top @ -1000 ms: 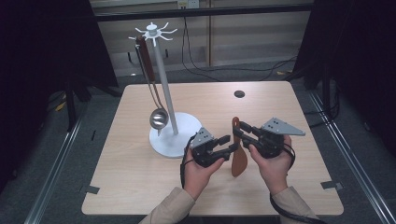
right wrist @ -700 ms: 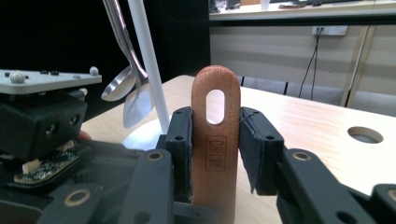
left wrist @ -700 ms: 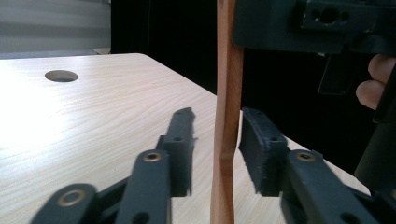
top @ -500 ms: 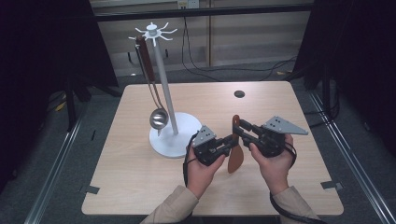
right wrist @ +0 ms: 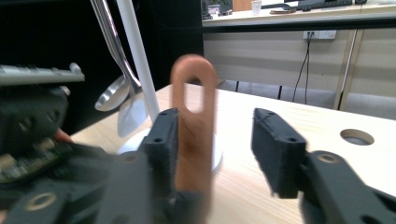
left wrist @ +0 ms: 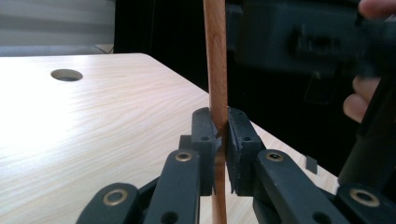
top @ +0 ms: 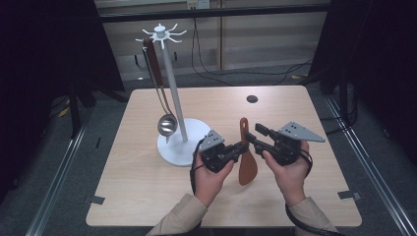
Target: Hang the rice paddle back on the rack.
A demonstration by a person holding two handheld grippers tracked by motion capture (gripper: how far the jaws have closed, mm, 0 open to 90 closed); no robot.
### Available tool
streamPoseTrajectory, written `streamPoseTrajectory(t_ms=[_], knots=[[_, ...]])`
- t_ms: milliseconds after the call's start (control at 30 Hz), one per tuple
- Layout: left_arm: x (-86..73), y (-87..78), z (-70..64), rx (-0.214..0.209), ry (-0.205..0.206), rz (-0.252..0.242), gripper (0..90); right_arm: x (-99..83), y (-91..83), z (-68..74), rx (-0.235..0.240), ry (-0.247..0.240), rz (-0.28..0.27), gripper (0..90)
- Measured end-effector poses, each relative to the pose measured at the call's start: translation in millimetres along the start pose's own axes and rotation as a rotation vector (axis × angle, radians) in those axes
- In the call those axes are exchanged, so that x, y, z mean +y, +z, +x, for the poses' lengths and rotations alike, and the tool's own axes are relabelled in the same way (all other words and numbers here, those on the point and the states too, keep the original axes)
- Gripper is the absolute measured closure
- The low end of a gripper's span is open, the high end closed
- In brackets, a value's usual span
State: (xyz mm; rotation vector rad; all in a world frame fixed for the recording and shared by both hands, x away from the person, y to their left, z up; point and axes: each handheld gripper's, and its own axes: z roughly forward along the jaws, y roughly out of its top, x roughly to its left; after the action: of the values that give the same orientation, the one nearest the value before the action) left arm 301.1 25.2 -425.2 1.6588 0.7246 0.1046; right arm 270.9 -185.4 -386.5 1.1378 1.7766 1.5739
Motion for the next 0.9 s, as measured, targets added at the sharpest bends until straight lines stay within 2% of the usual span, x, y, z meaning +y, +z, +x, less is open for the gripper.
streamPoseTrajectory(t_ms=[33,100,200,367,400,533,733,900], knots=[[1.1,-2.5,1.8,0.002,0.004,0.001,83.1,-0.7,1.1,-1.4,0.007,0.000,0.003,41.5],[3.0,-8.1,6.5,0.004,0.002,-0.005,83.1,-3.5,1.6,-4.3,-0.006,0.009,-0.001,35.1],[4.1,-14.0,11.5,0.004,-0.007,-0.020,83.1,-9.2,4.5,-8.3,-0.018,-0.009,0.017,26.4],[7.2,-24.9,19.2,0.013,-0.017,-0.037,83.1,-18.3,9.0,-16.2,-0.049,-0.031,0.055,16.5],[8.4,-27.6,20.3,0.024,-0.014,-0.035,83.1,-19.8,9.4,-17.4,-0.061,-0.033,0.064,15.4],[12.5,-33.0,22.6,0.010,-0.009,-0.049,83.1,-26.8,11.2,-22.6,-0.074,-0.036,0.093,12.2],[19.7,-39.5,25.1,0.024,0.002,-0.067,83.1,-33.1,13.0,-27.5,-0.097,-0.034,0.117,9.5],[27.6,-45.2,27.5,0.018,0.001,-0.088,83.1,-36.7,12.8,-30.4,-0.083,-0.048,0.137,5.8]])
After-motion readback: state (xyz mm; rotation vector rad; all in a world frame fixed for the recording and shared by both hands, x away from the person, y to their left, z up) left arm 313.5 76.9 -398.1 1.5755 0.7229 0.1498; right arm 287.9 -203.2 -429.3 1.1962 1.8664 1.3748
